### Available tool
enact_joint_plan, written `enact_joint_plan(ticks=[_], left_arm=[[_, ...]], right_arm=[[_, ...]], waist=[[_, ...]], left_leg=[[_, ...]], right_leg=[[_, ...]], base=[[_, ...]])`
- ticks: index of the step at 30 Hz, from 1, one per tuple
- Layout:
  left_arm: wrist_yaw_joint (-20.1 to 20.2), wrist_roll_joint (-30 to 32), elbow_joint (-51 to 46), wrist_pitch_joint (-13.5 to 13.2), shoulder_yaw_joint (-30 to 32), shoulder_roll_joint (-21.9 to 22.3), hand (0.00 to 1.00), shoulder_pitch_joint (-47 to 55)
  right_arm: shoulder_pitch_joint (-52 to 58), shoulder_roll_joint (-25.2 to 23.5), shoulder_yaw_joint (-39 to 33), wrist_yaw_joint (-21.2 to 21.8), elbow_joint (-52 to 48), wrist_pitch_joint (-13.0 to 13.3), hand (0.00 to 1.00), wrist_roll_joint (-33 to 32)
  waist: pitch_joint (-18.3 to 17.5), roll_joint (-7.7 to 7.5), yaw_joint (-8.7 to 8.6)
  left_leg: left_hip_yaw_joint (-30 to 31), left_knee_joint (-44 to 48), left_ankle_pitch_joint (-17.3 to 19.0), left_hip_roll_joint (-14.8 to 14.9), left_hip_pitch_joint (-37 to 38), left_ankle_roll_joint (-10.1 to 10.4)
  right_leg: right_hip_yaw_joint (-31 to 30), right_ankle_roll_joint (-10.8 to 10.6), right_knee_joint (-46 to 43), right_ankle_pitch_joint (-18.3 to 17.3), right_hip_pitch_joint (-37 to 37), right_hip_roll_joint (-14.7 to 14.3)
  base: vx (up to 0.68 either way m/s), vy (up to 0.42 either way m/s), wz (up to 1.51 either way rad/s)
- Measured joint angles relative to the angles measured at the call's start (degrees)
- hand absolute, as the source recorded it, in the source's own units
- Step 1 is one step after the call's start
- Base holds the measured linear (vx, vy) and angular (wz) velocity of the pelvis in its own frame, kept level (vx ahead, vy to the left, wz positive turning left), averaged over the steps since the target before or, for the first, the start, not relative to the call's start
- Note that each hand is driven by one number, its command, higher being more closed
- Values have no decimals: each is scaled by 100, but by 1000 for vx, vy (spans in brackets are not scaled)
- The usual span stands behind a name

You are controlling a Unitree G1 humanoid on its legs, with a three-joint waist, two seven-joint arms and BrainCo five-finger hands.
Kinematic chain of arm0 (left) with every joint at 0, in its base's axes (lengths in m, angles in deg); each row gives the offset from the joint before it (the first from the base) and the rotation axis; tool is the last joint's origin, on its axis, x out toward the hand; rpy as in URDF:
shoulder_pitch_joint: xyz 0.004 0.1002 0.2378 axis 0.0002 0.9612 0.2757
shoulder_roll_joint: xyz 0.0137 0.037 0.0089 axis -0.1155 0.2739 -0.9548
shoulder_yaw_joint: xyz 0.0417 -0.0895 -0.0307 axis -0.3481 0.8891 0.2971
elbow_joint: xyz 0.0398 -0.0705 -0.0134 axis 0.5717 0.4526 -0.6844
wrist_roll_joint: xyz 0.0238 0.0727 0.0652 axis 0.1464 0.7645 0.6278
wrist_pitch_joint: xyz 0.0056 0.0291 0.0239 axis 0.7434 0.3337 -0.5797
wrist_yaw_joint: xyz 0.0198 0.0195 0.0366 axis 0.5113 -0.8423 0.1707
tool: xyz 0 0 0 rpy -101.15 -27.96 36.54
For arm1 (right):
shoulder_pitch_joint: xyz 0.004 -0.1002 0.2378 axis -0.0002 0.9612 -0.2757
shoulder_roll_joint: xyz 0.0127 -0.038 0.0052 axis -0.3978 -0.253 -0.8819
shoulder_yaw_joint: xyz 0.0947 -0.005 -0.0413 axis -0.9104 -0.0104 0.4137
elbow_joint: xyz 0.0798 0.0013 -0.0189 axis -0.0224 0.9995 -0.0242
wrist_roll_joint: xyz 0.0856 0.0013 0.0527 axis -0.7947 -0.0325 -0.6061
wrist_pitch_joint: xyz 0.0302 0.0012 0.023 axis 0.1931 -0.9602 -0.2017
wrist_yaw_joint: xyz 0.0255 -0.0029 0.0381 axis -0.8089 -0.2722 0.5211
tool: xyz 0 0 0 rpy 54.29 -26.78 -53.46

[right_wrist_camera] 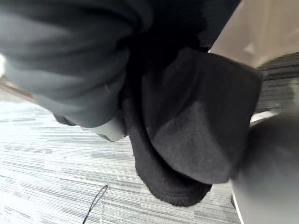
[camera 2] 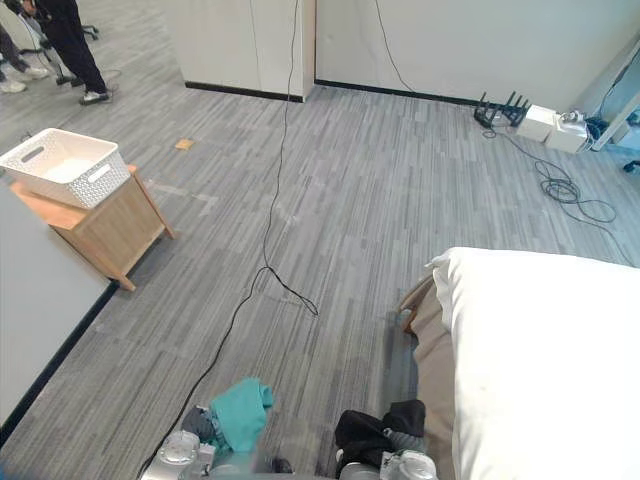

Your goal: Tidy the bed and pick cloth on bed and put in laundry

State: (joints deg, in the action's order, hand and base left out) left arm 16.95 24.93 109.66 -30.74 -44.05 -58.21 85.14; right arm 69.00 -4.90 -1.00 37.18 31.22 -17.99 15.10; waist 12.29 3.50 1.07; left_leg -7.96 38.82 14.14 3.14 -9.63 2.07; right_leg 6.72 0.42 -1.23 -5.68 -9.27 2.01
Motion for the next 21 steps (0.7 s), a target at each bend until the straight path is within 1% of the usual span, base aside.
enact_joint_plan(ticks=[1,2,3,4,5,6,7,8,10,11,12,13,14,15,16,17,18,19,20,21], left_arm=[[-40,-48,12,0,10,0,100,9],[-61,-121,25,4,53,2,100,55],[-63,-171,20,3,110,2,100,134],[-59,-193,27,2,167,-11,100,146],[-69,-195,30,11,193,-20,100,209],[-74,-196,46,15,199,-50,100,248],[-74,-197,70,18,219,-50,100,276],[-79,-198,82,32,258,-48,100,363],[-76,-198,111,43,358,-3,100,466],[-69,-195,174,44,396,-5,100,492],[-64,-191,254,58,413,-4,100,489],[-52,-179,256,76,414,-1,100,487],[-53,-168,255,92,401,6,100,480],[-53,-151,256,112,368,8,100,476],[-52,-102,253,118,285,-13,100,506],[-51,-77,248,120,256,-31,100,512],[-46,-72,240,120,205,-60,100,503],[-43,-69,234,121,88,-131,100,496],[-50,-75,240,139,-27,-222,100,486],[-48,-75,241,143,-108,-255,100,440]], right_arm=[[-1,39,2,-9,-7,4,100,-10],[4,92,3,-20,-6,1,100,-13],[16,120,4,-27,-19,3,100,-15],[13,115,1,-41,-14,0,100,-14],[77,127,33,-45,-11,-2,100,-10],[96,128,76,-49,-6,-2,100,-1],[107,129,90,-51,14,-5,100,-3],[113,149,106,-58,14,-3,100,-2],[114,157,111,-61,66,-7,100,17],[115,134,101,-60,105,-7,100,51],[114,107,75,-54,111,-12,100,105],[114,85,26,-43,109,-21,100,229],[114,83,-50,-34,107,-34,100,267],[118,82,-160,-29,90,-52,100,265],[130,94,-304,-25,5,-62,100,267],[155,98,-326,-26,-26,-65,100,270],[200,90,-323,-26,-37,-69,100,270],[302,64,-324,-24,-58,-74,100,270],[396,30,-370,-24,-54,-90,100,270],[427,9,-372,-19,-51,-96,100,270]], waist=[[15,32,-12],[8,83,-14],[-3,128,-9],[7,113,-7],[-59,49,72],[-69,-49,147],[-64,-52,208],[-47,-19,254],[-72,-8,267],[-98,-23,276],[-137,-51,281],[-153,-70,295],[-166,-72,296],[-187,-49,267],[-219,-51,213],[-231,-89,160],[-246,-155,137],[-284,-259,83],[-270,-294,-65],[-261,-304,-119]], left_leg=[[-3,-123,78,67,-12,11],[18,-665,119,181,3,28],[59,-1570,19,270,145,72],[-106,-1816,-285,268,247,-40],[-260,-2307,-479,78,395,-55],[-387,-2452,-592,7,472,-100],[-428,-2397,-594,-11,453,-157],[-445,-2176,-494,-6,401,-247],[-464,-2078,-393,-41,418,-256],[-466,-2195,-389,-106,503,-263],[-462,-2332,-378,-161,565,-275],[-447,-2561,-347,-247,707,-317],[-447,-2739,-305,-331,819,-328],[-444,-2928,-287,-365,986,-338],[-433,-3109,-262,-404,1228,-368],[-415,-3160,-230,-432,1349,-380],[-401,-3187,-195,-470,1477,-421],[-294,-3198,-61,-570,1784,-517],[-42,-3111,75,-566,2062,-625],[62,-3116,115,-532,2153,-632]], right_leg=[[-14,-1,9,0,12,14],[-61,-9,20,-1,81,41],[-78,-101,48,-3,111,55],[-71,-174,89,19,96,119],[27,-293,145,77,94,275],[226,-370,28,55,127,401],[265,-413,39,4,123,439],[300,-446,93,4,53,455],[330,-524,230,54,-58,521],[335,-544,272,62,-117,564],[343,-593,247,29,-102,606],[335,-678,52,-90,-46,663],[307,-769,-391,-288,149,733],[257,-895,-1147,-499,449,825],[187,-935,-2402,-658,916,939],[188,-936,-3018,-648,1110,1031],[193,-875,-3532,-569,1309,1140],[226,-735,-4635,-190,1647,1392],[348,-558,-5481,-415,1907,1526],[440,-533,-5664,-611,2033,1509]], base=[[-34,-4,-30],[-1,24,-22],[25,50,-13],[96,77,2],[228,115,9],[258,94,0],[276,57,-1],[209,32,1],[255,21,6],[265,6,2],[260,0,-1],[220,23,-8],[198,50,-10],[138,58,-5],[98,67,5],[117,70,12],[110,64,20],[162,33,47],[106,-17,59],[48,-69,79]])
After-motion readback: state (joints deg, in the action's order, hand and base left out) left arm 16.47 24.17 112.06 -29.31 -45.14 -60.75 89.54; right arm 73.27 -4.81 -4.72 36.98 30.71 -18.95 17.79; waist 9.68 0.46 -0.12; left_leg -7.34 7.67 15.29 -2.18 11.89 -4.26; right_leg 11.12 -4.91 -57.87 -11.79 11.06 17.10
